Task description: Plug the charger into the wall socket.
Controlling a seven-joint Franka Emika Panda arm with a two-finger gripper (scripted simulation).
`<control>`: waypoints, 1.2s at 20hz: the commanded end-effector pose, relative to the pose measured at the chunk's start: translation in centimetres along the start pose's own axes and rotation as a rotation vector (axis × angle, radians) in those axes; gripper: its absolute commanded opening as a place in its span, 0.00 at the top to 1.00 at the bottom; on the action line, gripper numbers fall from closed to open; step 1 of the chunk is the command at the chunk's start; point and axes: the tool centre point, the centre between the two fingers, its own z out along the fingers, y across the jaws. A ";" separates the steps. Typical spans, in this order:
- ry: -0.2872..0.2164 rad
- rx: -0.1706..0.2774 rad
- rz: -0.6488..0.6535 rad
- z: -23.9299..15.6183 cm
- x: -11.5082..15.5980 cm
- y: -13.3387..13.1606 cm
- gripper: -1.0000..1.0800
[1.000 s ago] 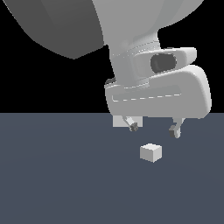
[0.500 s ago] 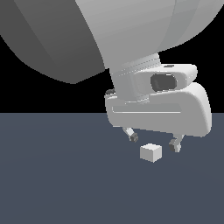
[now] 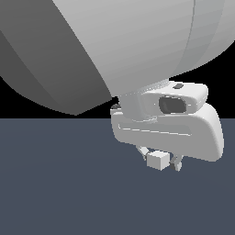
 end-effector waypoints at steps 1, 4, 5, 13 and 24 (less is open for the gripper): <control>0.001 0.002 -0.002 0.1 0.0 -0.2 1.00; 0.001 0.002 -0.002 0.1 0.0 -0.2 1.00; 0.001 0.002 -0.002 0.1 0.0 -0.2 1.00; 0.003 0.004 -0.008 0.0 0.4 0.1 1.00; 0.008 0.079 -0.174 -1.5 2.1 -1.3 1.00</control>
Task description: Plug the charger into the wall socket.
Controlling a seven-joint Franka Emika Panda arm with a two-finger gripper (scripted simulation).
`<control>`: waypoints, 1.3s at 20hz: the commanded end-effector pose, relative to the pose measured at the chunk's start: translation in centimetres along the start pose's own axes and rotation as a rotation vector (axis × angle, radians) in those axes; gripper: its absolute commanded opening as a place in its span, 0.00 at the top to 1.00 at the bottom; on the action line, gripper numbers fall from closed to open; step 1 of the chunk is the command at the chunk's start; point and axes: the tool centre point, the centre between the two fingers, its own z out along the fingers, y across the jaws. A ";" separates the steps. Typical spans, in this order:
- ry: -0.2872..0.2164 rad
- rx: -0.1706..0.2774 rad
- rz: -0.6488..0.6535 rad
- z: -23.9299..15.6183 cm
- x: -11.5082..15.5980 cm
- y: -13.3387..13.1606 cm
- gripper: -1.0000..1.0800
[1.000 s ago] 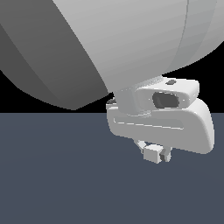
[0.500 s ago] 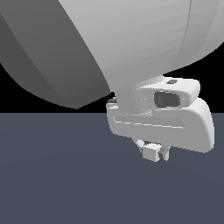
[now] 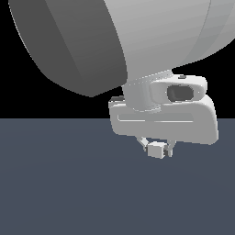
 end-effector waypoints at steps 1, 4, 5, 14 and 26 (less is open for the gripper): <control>0.003 0.025 -0.054 -0.5 0.6 -0.4 1.00; 0.005 0.057 -0.126 -1.1 1.4 -1.0 1.00; 0.006 0.068 -0.151 -1.4 1.6 -1.2 1.00; 0.009 0.162 -0.357 -3.3 3.4 -3.2 1.00; 0.004 0.248 -0.545 -5.2 4.4 -5.1 1.00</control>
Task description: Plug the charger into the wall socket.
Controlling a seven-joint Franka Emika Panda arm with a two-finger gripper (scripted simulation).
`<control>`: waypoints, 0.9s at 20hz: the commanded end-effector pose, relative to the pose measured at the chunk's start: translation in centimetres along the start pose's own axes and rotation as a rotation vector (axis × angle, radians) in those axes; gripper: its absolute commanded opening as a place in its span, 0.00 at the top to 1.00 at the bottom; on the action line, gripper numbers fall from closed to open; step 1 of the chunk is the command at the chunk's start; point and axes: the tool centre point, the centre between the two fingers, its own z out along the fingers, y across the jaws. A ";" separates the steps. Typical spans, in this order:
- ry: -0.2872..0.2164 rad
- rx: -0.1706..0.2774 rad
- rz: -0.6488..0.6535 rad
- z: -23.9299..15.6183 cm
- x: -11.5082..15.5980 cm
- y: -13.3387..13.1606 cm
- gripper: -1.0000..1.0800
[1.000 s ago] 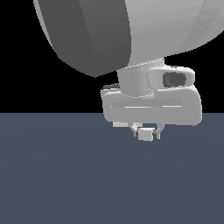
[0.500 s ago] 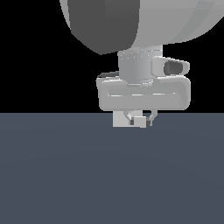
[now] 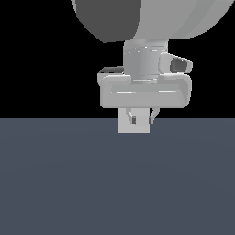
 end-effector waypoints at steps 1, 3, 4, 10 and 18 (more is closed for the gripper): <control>-0.001 0.014 -0.030 -0.2 0.3 -0.3 1.00; -0.002 0.023 -0.047 -0.3 0.4 -0.5 1.00; -0.003 0.026 -0.055 -0.4 0.4 -0.5 1.00; -0.006 0.041 -0.083 -0.5 0.6 -0.8 1.00; -0.007 0.040 -0.081 -0.5 0.6 -0.8 1.00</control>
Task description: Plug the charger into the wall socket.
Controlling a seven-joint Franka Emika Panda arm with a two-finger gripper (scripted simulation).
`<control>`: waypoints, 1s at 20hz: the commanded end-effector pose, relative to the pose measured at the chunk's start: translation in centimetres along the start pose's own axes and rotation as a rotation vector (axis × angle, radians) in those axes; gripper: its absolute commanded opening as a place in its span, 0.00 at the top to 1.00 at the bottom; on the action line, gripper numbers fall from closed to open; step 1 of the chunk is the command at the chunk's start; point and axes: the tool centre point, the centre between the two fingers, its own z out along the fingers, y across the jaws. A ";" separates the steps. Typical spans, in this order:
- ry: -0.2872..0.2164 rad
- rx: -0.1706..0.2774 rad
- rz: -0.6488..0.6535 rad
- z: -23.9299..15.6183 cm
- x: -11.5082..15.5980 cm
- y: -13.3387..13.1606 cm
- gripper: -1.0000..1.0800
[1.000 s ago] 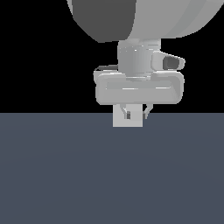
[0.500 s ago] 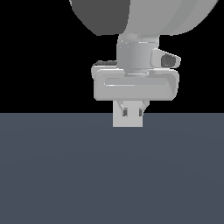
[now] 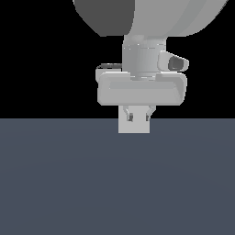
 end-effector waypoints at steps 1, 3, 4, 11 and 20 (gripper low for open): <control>0.000 -0.001 0.001 0.0 0.0 0.0 1.00; 0.000 -0.001 0.001 0.0 0.0 0.0 1.00; 0.000 0.000 0.001 0.0 0.0 0.0 1.00; 0.000 0.000 0.001 0.4 0.9 0.0 1.00; 0.000 0.000 0.002 1.7 3.8 0.0 1.00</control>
